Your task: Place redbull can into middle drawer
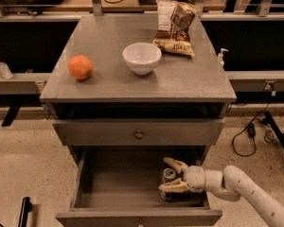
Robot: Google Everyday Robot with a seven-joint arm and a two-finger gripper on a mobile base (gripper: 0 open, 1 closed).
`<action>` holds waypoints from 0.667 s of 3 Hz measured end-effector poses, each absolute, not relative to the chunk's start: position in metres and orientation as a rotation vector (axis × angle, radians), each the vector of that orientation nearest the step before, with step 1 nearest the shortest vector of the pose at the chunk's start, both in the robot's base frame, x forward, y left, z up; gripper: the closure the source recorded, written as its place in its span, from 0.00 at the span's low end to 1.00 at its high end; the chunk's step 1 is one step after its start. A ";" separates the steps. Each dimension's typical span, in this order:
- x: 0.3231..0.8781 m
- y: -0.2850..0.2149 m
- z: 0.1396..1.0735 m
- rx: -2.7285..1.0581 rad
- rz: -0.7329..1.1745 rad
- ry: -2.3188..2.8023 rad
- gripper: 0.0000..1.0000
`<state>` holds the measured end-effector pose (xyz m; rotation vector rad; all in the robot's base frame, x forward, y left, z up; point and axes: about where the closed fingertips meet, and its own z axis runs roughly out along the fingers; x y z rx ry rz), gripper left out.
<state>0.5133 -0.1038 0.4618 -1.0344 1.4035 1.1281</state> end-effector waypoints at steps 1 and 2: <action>0.513 -0.103 0.462 -1.035 1.130 1.402 0.00; 0.513 -0.102 0.462 -1.035 1.130 1.402 0.00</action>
Offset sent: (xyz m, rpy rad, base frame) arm -0.0001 0.0012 0.0001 0.0010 0.0002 0.0021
